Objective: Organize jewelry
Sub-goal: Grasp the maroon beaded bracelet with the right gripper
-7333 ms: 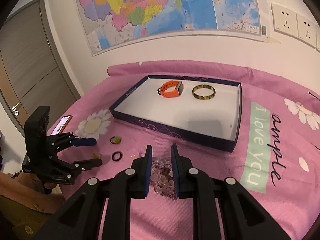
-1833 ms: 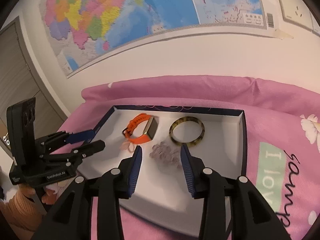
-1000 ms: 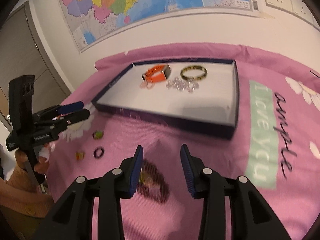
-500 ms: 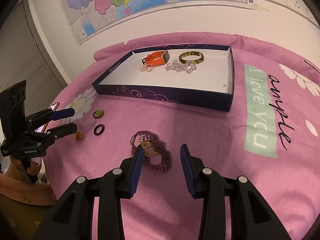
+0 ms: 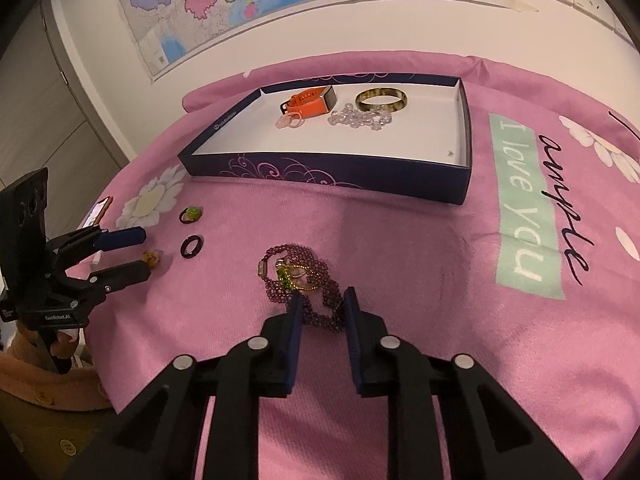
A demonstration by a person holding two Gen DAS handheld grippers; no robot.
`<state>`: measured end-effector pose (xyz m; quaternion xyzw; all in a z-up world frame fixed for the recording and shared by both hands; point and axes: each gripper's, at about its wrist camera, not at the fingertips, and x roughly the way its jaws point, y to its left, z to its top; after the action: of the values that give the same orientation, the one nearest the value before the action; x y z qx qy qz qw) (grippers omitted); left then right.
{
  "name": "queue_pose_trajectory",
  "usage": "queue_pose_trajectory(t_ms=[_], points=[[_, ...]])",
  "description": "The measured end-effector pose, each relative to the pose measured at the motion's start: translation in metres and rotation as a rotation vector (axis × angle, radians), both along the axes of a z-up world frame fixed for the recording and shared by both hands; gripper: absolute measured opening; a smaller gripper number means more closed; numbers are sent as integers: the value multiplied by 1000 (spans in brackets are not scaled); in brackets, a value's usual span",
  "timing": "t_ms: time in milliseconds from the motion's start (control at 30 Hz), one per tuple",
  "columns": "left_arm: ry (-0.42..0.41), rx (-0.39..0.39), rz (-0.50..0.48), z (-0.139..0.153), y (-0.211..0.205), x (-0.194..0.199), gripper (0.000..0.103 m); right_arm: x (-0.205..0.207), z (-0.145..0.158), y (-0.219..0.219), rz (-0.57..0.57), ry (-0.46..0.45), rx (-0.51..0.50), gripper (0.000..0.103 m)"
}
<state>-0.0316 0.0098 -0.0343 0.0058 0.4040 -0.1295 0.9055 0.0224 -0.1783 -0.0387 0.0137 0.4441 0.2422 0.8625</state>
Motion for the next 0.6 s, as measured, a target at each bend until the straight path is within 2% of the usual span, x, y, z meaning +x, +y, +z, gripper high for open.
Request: queue_pose_trajectory(t_ms=[100,200,600], points=[[9,-4,0,-2,-2,0,64,1,0,-2,-14,3,5,12],[13,-2,-4,-4,-3,0,63,0,3,-1,-17,-8,8,2],[16,-6,-3,-5,-4,0,60,-7,22,14,28,-84,-5,2]])
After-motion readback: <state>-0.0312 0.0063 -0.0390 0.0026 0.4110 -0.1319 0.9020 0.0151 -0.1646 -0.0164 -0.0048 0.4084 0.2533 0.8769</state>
